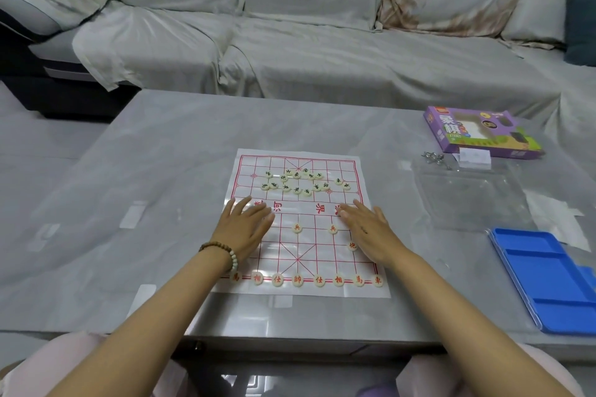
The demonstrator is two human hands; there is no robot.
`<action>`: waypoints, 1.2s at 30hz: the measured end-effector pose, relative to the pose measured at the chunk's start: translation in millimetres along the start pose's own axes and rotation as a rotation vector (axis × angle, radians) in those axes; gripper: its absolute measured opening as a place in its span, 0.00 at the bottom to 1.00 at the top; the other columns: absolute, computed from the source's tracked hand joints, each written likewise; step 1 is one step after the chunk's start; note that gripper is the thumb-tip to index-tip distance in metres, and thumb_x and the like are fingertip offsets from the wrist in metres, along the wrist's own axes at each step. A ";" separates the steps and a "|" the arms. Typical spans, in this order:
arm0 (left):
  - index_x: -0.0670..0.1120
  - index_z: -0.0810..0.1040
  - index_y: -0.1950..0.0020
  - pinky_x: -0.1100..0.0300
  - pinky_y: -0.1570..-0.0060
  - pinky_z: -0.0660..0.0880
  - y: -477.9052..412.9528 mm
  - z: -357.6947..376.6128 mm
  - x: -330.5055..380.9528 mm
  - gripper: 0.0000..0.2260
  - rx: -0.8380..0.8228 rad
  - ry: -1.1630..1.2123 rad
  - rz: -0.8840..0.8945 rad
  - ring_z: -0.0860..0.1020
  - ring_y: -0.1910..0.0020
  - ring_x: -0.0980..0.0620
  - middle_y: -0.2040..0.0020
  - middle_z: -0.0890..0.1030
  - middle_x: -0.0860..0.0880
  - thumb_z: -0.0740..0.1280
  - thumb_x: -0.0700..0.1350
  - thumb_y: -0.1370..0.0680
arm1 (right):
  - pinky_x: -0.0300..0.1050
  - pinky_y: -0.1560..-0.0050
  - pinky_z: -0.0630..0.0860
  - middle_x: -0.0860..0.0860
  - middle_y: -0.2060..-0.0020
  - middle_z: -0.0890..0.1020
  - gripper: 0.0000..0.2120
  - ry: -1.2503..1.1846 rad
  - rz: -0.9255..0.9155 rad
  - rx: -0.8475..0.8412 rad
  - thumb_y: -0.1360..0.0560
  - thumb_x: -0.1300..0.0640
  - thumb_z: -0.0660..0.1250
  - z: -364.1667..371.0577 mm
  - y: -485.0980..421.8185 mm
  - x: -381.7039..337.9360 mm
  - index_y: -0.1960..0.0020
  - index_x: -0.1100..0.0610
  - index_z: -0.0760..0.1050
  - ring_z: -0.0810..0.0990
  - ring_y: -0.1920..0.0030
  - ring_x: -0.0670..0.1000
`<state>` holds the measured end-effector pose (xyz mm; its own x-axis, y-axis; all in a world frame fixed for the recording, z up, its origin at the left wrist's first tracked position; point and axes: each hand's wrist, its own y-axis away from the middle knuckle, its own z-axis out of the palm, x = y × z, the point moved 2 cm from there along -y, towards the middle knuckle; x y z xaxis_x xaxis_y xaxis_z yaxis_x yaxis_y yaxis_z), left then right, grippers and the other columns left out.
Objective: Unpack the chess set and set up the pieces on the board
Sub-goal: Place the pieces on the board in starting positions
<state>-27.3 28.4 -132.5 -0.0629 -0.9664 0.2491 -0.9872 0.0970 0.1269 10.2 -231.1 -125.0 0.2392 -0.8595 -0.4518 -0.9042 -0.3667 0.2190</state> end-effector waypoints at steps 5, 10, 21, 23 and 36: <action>0.54 0.59 0.26 0.52 0.28 0.35 -3.9 1.4 1.0 0.37 -0.006 -0.057 -0.001 0.46 0.24 0.53 0.25 0.58 0.56 0.29 0.63 0.28 | 0.51 0.25 0.34 0.42 0.24 0.54 0.46 0.120 -0.033 -0.048 0.34 0.28 0.23 6.9 -3.6 6.4 0.24 0.46 0.51 0.44 0.24 0.44; 0.54 0.56 0.25 0.51 0.30 0.32 -7.1 5.4 -1.4 0.53 -0.032 -0.122 -0.006 0.45 0.24 0.52 0.24 0.56 0.56 0.17 0.69 0.42 | 0.46 0.29 0.30 0.40 0.24 0.52 0.53 0.096 -0.041 -0.029 0.41 0.25 0.20 13.1 -1.1 10.1 0.24 0.45 0.50 0.43 0.24 0.42; 0.54 0.68 0.31 0.51 0.28 0.34 1.8 -8.4 5.4 0.58 0.007 -0.093 0.044 0.49 0.24 0.53 0.28 0.65 0.56 0.15 0.70 0.43 | 0.44 0.31 0.29 0.40 0.24 0.53 0.29 0.150 -0.030 -0.026 0.22 0.38 0.36 18.2 11.3 5.9 0.24 0.44 0.51 0.44 0.24 0.42; 0.54 0.70 0.33 0.53 0.27 0.38 0.3 -12.4 3.8 0.53 0.039 -0.009 0.035 0.53 0.25 0.53 0.31 0.70 0.55 0.21 0.71 0.39 | 0.43 0.31 0.31 0.41 0.25 0.58 0.24 0.086 -0.032 0.010 0.20 0.42 0.42 15.5 10.2 2.8 0.25 0.45 0.57 0.47 0.24 0.43; 0.52 0.50 0.24 0.51 0.27 0.44 -57.0 -2.0 -71.2 0.26 0.040 0.071 -0.108 0.48 0.24 0.50 0.23 0.50 0.51 0.42 0.59 0.20 | 0.37 0.47 0.70 0.45 0.47 0.75 0.17 -0.169 -0.084 0.178 0.26 0.50 0.69 -5.2 -74.1 -31.8 0.38 0.50 0.75 0.73 0.50 0.44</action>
<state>33.7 92.1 -155.5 0.0533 -0.9513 0.3037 -0.9928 -0.0177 0.1187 71.5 -178.4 -122.4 0.2669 -0.7516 -0.6032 -0.9354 -0.3526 0.0255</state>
